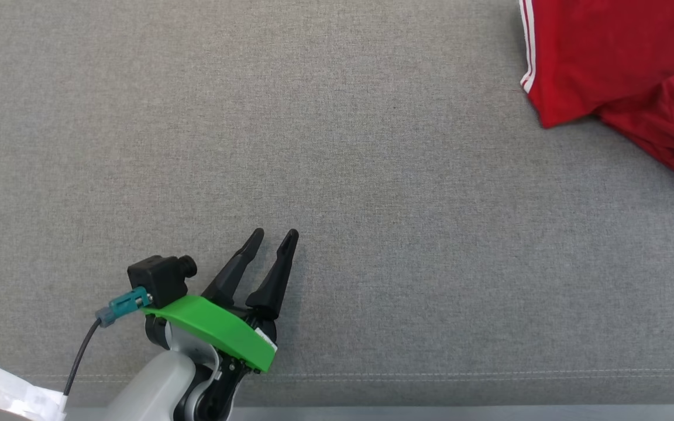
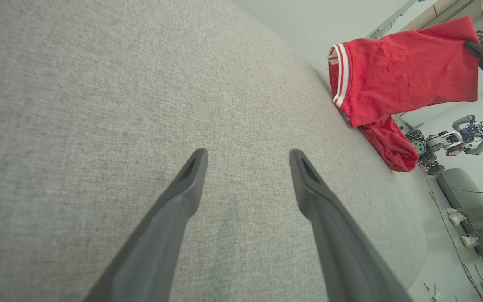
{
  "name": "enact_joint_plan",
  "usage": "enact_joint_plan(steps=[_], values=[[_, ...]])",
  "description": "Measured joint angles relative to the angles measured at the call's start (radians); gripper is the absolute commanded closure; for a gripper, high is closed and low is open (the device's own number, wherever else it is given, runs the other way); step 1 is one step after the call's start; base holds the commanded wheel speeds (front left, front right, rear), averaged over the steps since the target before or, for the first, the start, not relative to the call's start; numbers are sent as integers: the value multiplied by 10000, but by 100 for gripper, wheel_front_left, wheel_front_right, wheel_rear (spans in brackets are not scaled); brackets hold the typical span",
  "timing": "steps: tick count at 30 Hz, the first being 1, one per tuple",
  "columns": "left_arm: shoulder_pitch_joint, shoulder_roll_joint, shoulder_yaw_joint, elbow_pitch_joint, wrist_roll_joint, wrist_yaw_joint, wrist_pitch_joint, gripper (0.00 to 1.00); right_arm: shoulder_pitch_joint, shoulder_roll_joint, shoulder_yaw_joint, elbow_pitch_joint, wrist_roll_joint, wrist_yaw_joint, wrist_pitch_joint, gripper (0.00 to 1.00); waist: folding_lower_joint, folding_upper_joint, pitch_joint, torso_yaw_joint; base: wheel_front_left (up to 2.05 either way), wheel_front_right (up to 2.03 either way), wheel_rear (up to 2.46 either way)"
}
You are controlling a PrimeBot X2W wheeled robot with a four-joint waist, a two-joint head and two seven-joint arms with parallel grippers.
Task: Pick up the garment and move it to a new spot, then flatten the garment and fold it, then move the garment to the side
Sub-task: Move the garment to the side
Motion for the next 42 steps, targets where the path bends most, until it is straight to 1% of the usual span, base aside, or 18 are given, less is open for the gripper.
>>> enact_joint_plan(steps=[6,11,15,16,20,22,27,29,30,37,41,42], values=[[54,54,140,-12,0,6,-8,0,-12,-4,-188,38,102,-104,38,100,0,0,33,-44,0,0,0],[114,171,196,-36,2,61,-10,0,12,69,-416,142,378,-276,-46,100,0,0,76,-195,0,0,0],[196,299,242,-105,2,123,-10,0,137,182,-539,286,495,-291,-180,100,0,0,126,-375,0,0,0],[241,359,259,-151,2,203,-10,0,246,297,-663,299,612,-372,-341,100,0,0,157,-481,0,0,0],[252,449,263,-318,13,224,-4,0,577,493,-867,370,848,-376,-663,100,0,0,259,-711,0,0,0],[253,499,265,-374,35,309,12,0,802,663,-955,443,1011,-378,-811,100,0,0,328,-826,0,0,0],[254,729,309,-545,75,483,100,0,1250,930,-1131,746,1062,-464,-1325,100,0,0,545,-1115,0,0,0],[255,794,339,-629,79,487,165,0,1321,1009,-1193,849,1062,-472,-1542,100,0,0,629,-1239,0,0,0],[254,823,351,-681,81,522,173,0,1328,1037,-1244,911,1062,-535,-1643,100,0,0,670,-1298,0,0,0],[245,997,449,-1072,165,662,230,0,1364,1101,-1626,1352,1087,-646,-2249,100,0,0,971,-1609,0,0,0],[230,1064,472,-1352,184,771,334,0,1365,1183,-1781,1605,1179,-805,-2426,100,0,0,1158,-1672,0,0,0],[225,1089,476,-1406,201,800,347,0,1365,1198,-1781,1649,1179,-805,-2437,98,0,0,1209,-1674,0,0,0]])
